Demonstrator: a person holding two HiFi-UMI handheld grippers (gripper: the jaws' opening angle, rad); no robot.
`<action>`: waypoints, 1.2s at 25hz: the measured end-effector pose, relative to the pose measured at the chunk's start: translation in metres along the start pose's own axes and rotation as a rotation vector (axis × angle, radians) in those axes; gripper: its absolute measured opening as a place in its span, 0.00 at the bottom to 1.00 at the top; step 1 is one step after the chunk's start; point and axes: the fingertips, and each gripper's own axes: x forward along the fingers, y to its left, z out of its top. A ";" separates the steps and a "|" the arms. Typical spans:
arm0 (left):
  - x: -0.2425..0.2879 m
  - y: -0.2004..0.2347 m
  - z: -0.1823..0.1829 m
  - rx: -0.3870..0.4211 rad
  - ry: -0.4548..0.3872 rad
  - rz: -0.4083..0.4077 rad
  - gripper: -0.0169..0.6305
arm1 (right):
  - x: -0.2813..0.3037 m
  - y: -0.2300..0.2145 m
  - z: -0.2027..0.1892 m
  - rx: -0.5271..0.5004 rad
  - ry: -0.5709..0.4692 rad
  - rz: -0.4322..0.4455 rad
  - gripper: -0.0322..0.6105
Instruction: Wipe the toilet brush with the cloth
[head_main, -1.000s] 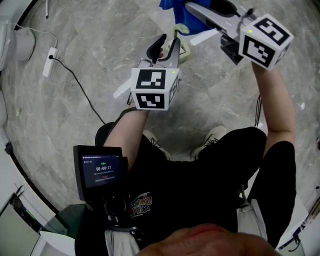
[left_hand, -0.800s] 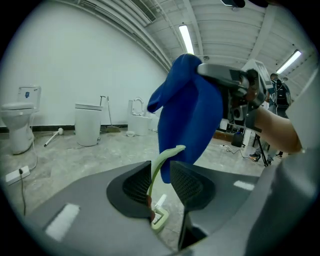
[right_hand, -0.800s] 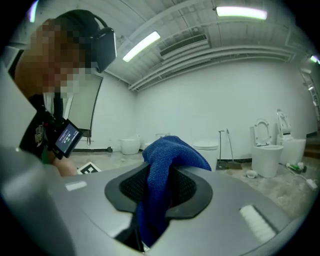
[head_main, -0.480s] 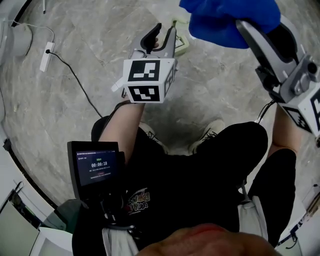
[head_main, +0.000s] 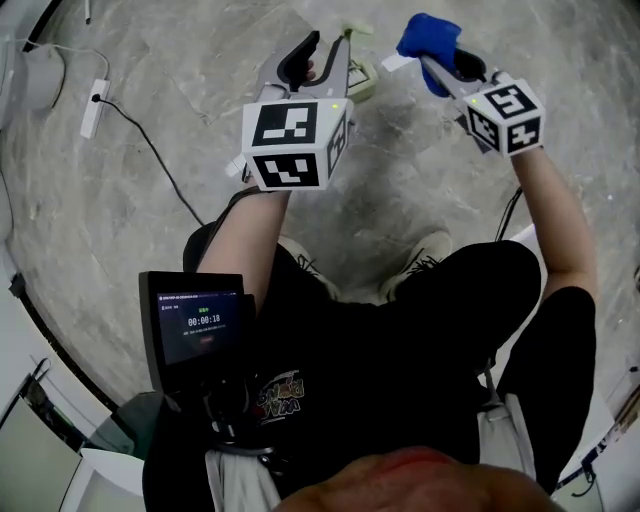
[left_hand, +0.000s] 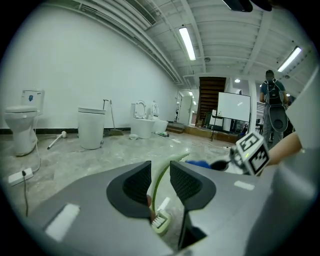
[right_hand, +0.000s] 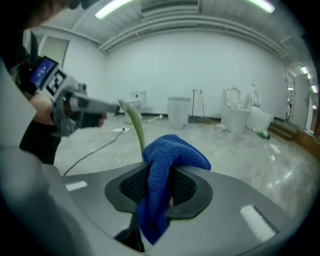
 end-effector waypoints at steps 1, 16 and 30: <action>0.000 0.000 0.002 0.000 -0.003 0.001 0.21 | 0.020 0.000 -0.030 0.031 0.081 0.009 0.22; -0.002 -0.001 0.006 -0.005 -0.008 0.000 0.21 | 0.081 0.050 -0.235 -0.042 0.617 -0.014 0.21; -0.001 -0.004 0.001 -0.002 0.005 0.000 0.21 | 0.044 -0.007 -0.267 -0.052 0.713 -0.118 0.27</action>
